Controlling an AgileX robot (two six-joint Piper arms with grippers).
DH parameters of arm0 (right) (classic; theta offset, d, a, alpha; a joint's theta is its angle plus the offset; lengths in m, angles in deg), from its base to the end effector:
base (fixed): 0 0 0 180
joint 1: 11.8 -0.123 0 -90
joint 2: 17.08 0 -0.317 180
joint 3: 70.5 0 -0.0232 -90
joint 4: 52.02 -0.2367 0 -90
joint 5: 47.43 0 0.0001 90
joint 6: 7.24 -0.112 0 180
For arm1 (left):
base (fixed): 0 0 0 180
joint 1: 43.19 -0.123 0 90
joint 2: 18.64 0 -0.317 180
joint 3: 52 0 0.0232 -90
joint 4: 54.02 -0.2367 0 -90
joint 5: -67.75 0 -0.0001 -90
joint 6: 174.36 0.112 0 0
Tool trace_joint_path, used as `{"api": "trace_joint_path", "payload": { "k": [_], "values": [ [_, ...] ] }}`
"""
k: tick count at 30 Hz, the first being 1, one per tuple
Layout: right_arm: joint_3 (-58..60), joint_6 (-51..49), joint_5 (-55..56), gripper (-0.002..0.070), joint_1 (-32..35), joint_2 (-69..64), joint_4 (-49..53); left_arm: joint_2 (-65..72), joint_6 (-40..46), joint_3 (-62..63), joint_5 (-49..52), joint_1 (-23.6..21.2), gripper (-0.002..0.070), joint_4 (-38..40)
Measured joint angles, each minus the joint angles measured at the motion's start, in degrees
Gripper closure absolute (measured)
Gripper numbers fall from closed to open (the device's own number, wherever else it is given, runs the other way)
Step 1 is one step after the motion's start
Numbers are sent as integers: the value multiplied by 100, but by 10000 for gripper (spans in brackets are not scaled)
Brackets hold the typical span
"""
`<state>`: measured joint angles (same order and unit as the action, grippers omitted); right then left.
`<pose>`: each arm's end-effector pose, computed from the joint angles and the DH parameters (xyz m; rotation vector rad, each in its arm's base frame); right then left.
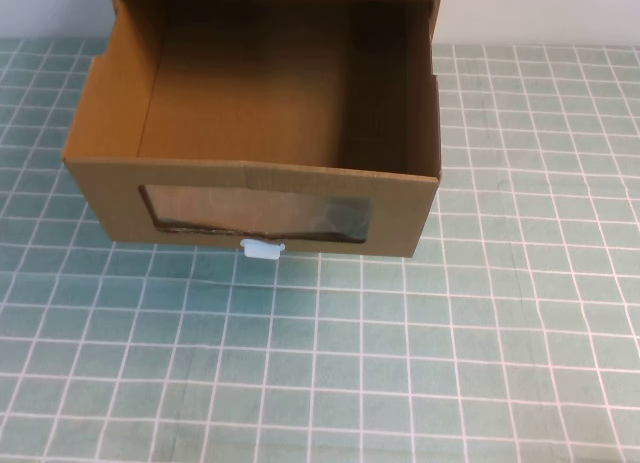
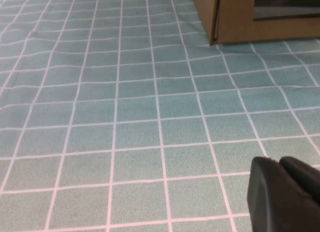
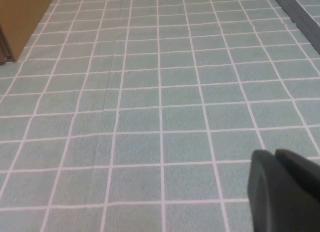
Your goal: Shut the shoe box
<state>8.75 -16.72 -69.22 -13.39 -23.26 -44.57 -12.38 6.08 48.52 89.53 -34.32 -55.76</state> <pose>0.0260 -0.0047 0.1662 0.0490 1.8674 0.0050 0.0259 -0.0028 0.1645 0.1710 1.8692 -0.0712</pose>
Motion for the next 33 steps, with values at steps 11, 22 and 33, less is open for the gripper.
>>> {"api": "trace_joint_path", "payload": {
  "k": [11, 22, 33],
  "values": [
    [0, 0, 0, 690, 0, 0, 0, 0, 0, 0, 0, 0, 680, 0],
    [0, 0, 0, 690, 0, 0, 0, 0, 0, 0, 0, 0, 680, 10],
    [10, 0, 141, 690, 0, 0, 0, 0, -44, 0, -10, 0, 680, 10]
  ]
}}
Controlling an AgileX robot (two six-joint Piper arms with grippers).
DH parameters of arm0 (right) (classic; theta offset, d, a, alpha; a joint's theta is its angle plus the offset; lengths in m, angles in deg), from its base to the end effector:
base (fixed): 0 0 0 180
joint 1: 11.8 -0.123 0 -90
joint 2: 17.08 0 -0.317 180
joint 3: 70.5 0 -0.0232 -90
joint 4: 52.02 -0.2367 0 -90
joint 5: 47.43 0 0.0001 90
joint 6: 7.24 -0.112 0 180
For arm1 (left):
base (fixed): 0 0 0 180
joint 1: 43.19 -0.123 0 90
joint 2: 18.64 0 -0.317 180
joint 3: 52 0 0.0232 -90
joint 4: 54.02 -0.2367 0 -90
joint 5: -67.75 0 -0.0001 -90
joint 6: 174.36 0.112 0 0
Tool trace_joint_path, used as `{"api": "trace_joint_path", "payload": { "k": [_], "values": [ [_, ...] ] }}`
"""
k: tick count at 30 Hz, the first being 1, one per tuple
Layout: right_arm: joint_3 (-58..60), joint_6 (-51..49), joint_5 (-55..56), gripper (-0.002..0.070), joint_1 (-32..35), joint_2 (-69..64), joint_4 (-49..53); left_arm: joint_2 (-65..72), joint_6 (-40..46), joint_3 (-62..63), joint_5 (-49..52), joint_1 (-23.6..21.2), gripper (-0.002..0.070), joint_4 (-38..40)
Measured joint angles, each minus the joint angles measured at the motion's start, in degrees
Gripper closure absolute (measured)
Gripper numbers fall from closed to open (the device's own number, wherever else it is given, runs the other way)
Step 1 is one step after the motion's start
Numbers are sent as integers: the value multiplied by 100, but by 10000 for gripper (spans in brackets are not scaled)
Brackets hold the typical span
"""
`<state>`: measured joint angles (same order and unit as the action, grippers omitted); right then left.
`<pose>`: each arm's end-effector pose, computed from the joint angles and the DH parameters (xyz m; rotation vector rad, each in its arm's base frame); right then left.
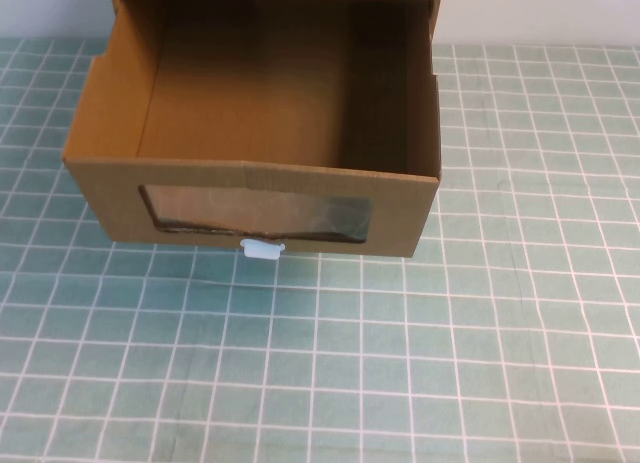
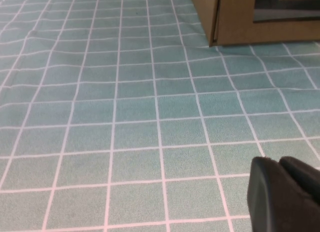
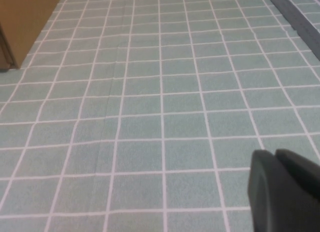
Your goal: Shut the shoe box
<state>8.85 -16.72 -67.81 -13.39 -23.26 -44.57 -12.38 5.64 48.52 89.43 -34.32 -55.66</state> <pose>0.0268 -0.0043 0.1682 0.0461 1.8449 0.0081 0.0259 -0.0028 0.1647 0.1626 1.8684 -0.0783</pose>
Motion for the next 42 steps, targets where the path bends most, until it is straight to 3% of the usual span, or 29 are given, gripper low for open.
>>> {"api": "trace_joint_path", "payload": {
  "k": [4, 9, 17, 26, 35, 42],
  "values": [
    [9, 0, 60, 690, 0, 0, 0, 0, -87, 0, -342, 0, 680, 0],
    [21, 0, 695, 691, 0, 0, 0, 0, -482, 0, -1655, 0, 680, 12],
    [21, 0, 3829, 690, 0, 0, 0, 0, -1273, 0, -4083, 0, 680, 34],
    [21, 0, 6376, 690, 0, 0, 70, 0, -1162, -2, -4547, 0, 680, 34],
    [-243, 0, 7078, 690, 0, 0, 101, 0, -1433, 78, -6215, 0, 680, 41],
    [-1973, 0, 5831, 690, 0, 0, 101, -3, -1482, 1601, -5534, 0, 680, 46]
  ]
}}
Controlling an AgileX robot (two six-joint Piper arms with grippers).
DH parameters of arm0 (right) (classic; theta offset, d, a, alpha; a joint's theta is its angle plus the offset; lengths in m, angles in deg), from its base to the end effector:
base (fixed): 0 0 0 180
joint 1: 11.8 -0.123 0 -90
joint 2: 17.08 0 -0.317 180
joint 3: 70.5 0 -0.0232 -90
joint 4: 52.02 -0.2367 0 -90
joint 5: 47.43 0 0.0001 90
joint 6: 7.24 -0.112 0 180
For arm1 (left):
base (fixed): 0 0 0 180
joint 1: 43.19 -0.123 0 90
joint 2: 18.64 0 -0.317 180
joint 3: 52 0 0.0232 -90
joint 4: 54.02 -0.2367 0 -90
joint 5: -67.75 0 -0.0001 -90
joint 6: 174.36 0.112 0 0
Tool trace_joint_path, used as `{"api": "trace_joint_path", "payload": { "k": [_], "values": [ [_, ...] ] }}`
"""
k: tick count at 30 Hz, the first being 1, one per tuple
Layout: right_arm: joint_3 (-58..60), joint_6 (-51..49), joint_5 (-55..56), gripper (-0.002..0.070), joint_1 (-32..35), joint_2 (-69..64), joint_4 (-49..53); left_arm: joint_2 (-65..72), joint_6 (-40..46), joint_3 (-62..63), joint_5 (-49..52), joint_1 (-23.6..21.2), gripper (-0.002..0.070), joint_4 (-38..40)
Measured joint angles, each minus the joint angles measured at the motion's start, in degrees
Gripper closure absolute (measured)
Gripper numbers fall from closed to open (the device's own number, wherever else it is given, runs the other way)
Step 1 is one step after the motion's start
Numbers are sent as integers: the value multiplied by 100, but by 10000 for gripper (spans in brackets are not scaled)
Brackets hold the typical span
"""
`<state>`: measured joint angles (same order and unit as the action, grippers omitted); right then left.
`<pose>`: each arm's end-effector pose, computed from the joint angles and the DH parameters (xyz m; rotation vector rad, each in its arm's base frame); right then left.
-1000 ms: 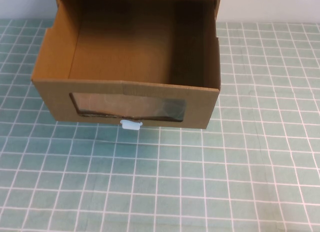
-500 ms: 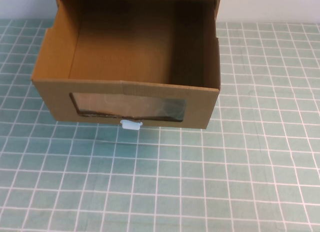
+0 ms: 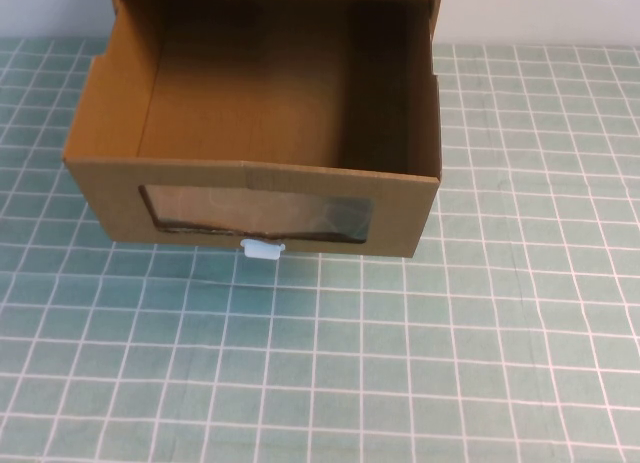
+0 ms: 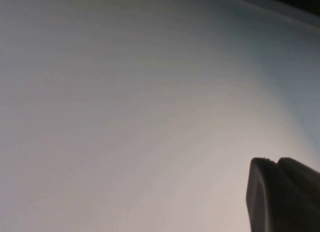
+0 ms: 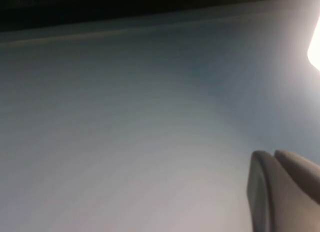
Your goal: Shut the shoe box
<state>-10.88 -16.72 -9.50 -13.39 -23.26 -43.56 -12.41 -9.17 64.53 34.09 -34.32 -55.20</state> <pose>-0.0563 0.0086 0.3736 -0.0836 0.4925 0.0971 -0.0350 0.0042 0.3518 -0.0163 0.6331 -0.3865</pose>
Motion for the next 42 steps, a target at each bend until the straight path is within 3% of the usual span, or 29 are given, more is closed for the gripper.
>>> {"api": "trace_joint_path", "payload": {
  "k": [7, 14, 19, 27, 31, 38, 42],
  "values": [
    [-2053, 0, -1908, 690, 0, -590, -451, 992, 19, 1988, 1957, 0, 680, 0],
    [-3799, 0, -5372, 690, 0, -2104, -1152, 2820, 103, 3986, 5033, 0, 680, -20],
    [-4105, 0, -6715, 690, 0, -3116, -804, 3796, 107, 4370, 5354, 0, 680, -191],
    [-4119, 0, -7034, 690, 0, -3755, -1219, 5114, 162, 4469, 5227, 0, 680, 80],
    [-4119, 0, -7105, 690, 0, -3987, -1854, 5966, 1034, 4915, 5677, 53, 680, 635],
    [-4119, 144, -7504, 690, -330, -4703, -2408, 7454, 3942, 6573, 6949, 249, 680, 2641],
    [-4119, 1924, -7770, 690, -881, -5327, -3047, 8435, 4679, 7772, 7683, 249, 680, 3476]
  ]
}}
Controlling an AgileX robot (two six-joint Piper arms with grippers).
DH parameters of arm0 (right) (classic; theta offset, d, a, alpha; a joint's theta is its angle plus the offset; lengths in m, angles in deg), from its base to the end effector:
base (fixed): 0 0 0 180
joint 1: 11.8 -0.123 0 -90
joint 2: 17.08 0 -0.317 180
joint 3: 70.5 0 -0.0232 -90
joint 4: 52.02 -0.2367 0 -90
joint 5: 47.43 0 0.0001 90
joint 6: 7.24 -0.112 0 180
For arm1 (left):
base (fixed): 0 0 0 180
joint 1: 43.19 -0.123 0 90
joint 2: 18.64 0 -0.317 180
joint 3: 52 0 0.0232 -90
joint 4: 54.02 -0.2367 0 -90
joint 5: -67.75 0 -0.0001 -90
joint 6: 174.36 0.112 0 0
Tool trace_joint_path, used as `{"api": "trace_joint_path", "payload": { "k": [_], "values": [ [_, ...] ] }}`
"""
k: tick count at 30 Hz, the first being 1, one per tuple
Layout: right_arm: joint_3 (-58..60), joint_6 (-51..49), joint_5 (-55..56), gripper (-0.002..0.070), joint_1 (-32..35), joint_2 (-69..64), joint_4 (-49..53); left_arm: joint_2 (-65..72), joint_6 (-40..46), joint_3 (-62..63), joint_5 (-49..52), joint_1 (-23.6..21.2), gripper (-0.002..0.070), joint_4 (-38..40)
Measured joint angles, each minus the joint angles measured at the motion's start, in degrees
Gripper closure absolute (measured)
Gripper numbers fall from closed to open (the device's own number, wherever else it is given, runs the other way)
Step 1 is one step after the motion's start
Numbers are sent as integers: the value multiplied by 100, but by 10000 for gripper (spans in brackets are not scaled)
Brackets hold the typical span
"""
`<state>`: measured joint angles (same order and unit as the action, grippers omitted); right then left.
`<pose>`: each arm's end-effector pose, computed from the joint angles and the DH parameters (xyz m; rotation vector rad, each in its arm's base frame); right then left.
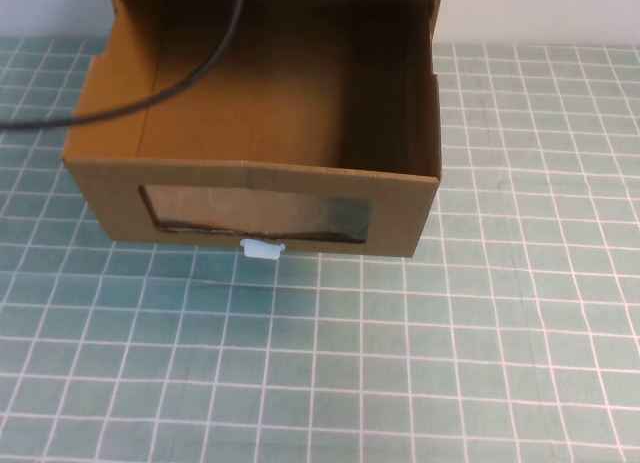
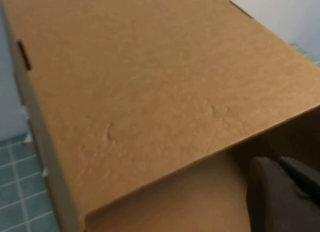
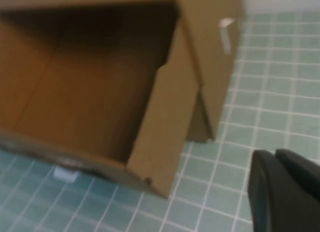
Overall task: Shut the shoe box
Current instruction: Press the shoe box with left arm, then close the shoe box with your right arm
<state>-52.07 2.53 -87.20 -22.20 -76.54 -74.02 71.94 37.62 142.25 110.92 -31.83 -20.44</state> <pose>0.1560 0.0559 0.4214 -0.2067 2.0200 0.4415 0.3075 -0.1050 0.4757 0.5475 1.9123 -0.4453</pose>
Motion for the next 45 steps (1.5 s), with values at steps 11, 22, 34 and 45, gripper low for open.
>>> {"api": "trace_joint_path", "payload": {
  "k": [11, 22, 34, 45],
  "values": [
    [0, 5647, -73, 690, -1388, -1296, -2632, 2362, 162, 2052, 981, 0, 680, 1098],
    [0, 5991, 1587, 690, -3031, -1480, -1568, 2745, 162, 2301, 1120, 0, 680, 1193],
    [-4, 5994, 2373, 690, -4508, -2733, -801, 2745, 162, 2301, 1120, 0, 680, 1202],
    [-13, 5994, 3407, 690, -4253, -3959, -1706, 2745, 162, 2314, 1156, 0, 680, 1192]
  ]
}}
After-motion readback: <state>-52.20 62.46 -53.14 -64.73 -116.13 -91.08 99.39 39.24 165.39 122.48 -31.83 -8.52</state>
